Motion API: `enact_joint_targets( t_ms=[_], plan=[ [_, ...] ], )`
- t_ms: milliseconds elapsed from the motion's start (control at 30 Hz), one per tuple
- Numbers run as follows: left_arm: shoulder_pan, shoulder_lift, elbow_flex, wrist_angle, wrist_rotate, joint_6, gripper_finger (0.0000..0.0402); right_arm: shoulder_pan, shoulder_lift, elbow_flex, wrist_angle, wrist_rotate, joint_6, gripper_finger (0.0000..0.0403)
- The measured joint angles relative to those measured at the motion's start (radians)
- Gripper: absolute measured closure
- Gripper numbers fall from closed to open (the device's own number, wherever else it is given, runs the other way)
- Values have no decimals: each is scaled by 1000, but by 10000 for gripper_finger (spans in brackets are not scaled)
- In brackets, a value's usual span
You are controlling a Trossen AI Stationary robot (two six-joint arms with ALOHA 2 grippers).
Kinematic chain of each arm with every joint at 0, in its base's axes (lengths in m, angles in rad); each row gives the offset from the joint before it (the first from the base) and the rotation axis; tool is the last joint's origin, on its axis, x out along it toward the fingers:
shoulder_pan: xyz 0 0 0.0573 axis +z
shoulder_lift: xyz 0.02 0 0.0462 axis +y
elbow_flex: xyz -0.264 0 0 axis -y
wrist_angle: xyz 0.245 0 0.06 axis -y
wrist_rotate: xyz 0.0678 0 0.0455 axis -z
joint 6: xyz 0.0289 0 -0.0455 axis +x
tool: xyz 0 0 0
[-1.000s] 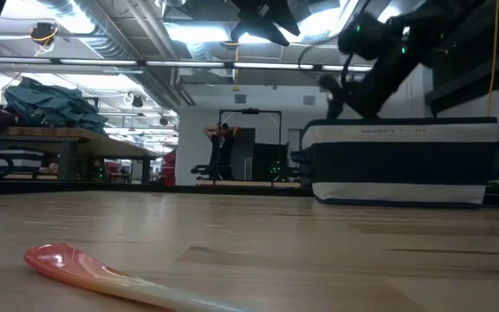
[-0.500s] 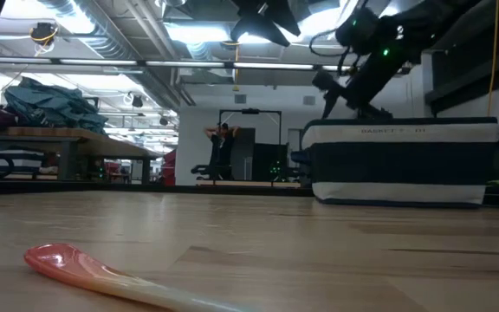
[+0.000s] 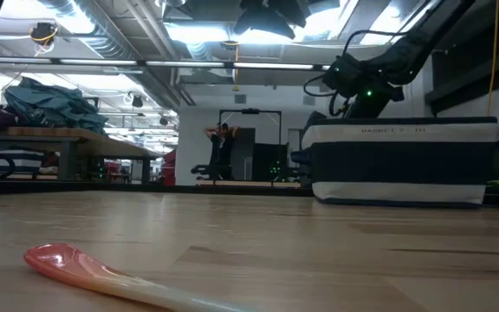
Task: Fold towel
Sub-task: Put the stacked towels into the blue bin, then return to Home Position
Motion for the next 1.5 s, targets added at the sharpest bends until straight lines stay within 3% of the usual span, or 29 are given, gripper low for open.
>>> enact_joint_targets(
  t_ms=[167,633,933,1100,1267,1367,1500],
  plan=[
    [-13,0,0,-1,0,10,249,1,-17,0,-7,-30,0,208],
    [-22,0,0,-2,0,14,249,1,-339,162,-7,-465,0,208],
    [-7,-1,0,1,-2,201,249,1,-398,265,-7,-468,6,208],
    [-11,-60,0,-94,-3,186,249,0,-397,327,-28,-532,82,208],
    [-18,-189,0,-298,-3,157,249,-11,-418,450,-217,-702,66,208],
    [-29,-269,0,-446,-3,107,249,-13,-438,545,-425,-811,-19,208],
    [-56,-363,-13,-606,-7,59,249,-11,-484,645,-708,-835,-147,208]
  ],
)
